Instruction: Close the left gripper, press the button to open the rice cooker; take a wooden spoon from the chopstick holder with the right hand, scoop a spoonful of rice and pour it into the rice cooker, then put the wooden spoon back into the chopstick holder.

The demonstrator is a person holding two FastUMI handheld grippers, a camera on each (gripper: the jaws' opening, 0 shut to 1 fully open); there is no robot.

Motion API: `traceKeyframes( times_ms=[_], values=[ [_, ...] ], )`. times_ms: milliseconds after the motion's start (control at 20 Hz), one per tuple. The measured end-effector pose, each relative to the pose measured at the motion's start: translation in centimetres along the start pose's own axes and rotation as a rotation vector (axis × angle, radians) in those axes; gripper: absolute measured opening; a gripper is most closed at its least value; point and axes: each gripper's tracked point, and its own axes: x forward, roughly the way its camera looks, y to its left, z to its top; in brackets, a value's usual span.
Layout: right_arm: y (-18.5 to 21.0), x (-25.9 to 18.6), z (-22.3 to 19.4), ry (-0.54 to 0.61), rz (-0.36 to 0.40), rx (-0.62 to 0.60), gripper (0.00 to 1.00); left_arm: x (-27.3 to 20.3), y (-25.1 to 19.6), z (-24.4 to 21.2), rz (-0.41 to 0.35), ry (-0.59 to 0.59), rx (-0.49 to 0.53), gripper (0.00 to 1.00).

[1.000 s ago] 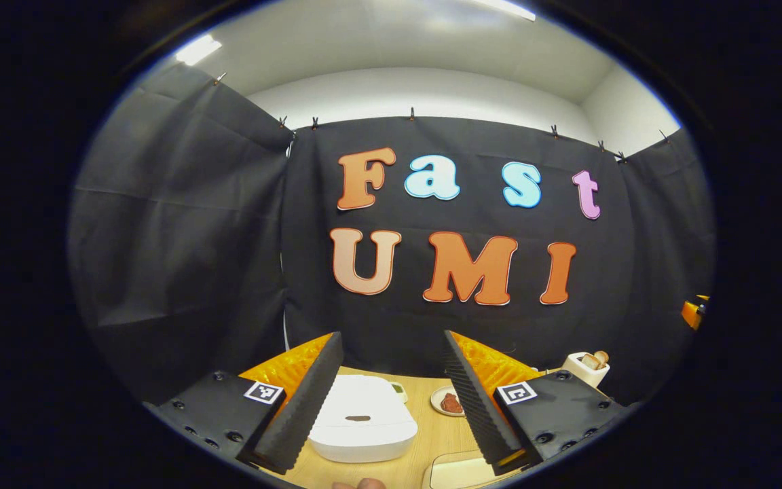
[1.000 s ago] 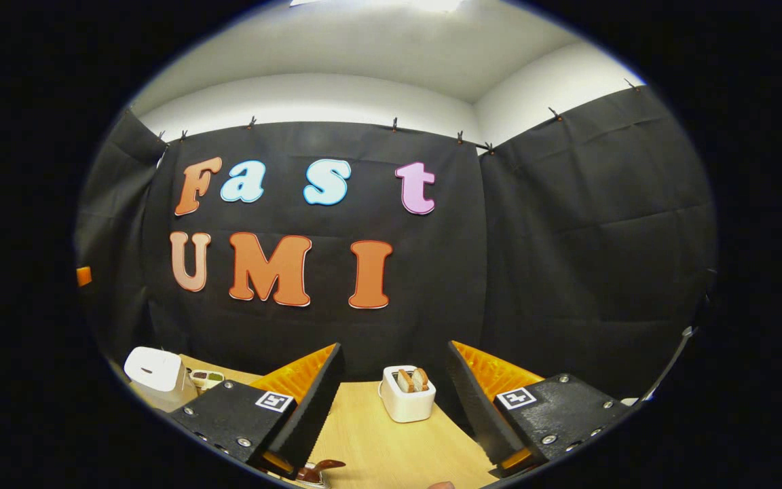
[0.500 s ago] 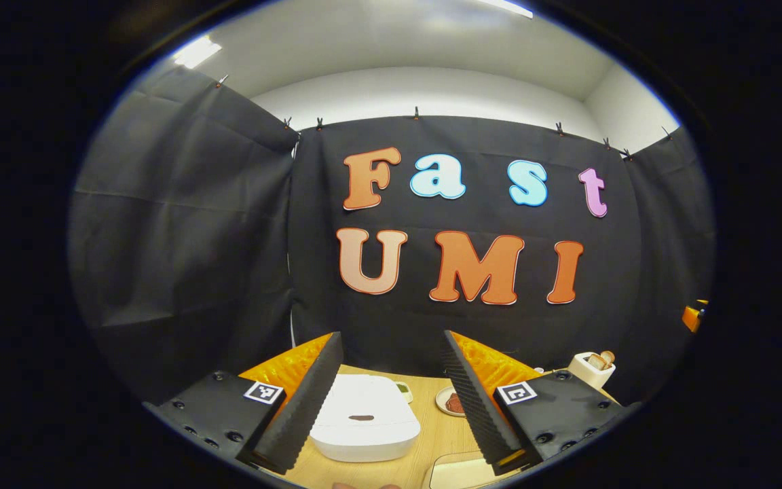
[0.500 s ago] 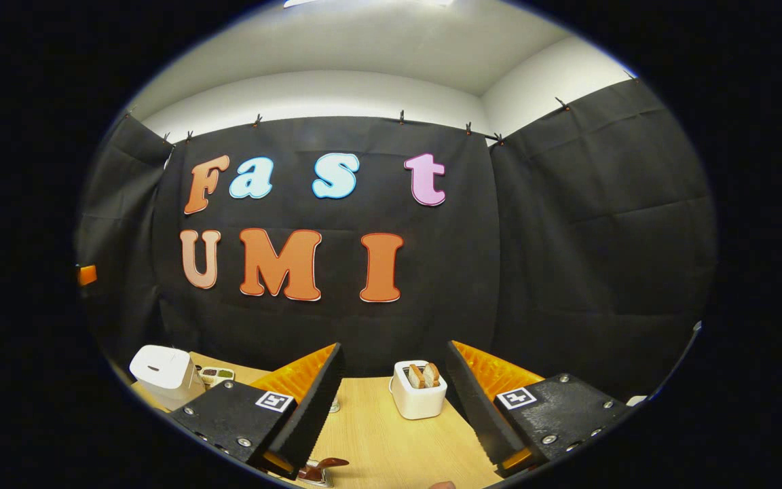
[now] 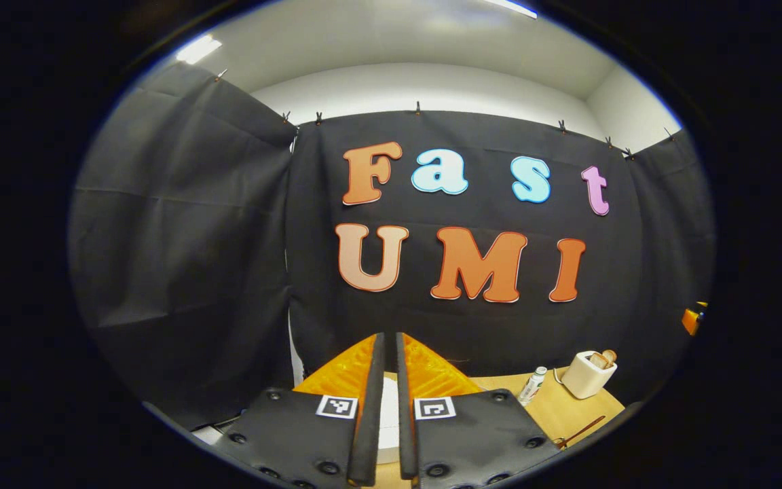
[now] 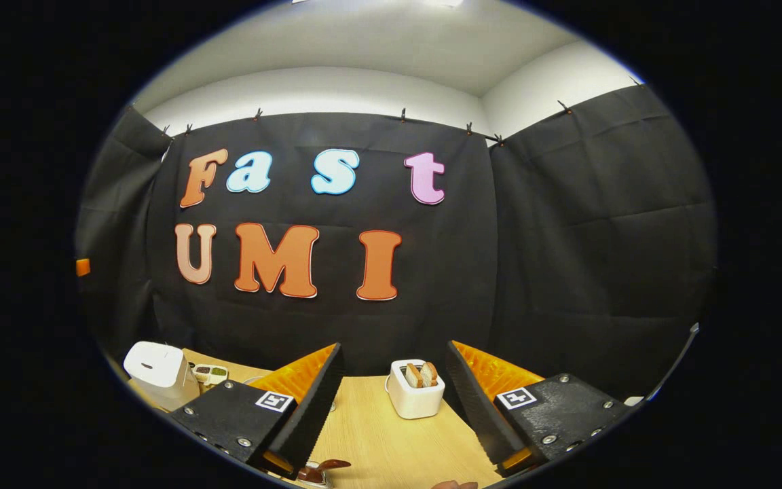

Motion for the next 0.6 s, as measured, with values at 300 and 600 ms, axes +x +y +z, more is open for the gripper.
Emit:
traceKeyframes(
  times_ms=[300, 600],
  values=[
    [1.5, 0.0, -0.3, 0.004, 0.026, -0.006, 0.93, 0.7, 0.4, -2.1, -0.023, 0.093, 0.012, 0.04],
    [2.3, 0.2, -0.5, 0.014, 0.029, -0.032, 0.89, 3.7, 1.5, -5.2, -0.043, 0.172, 0.016, 0.04]
  ],
)
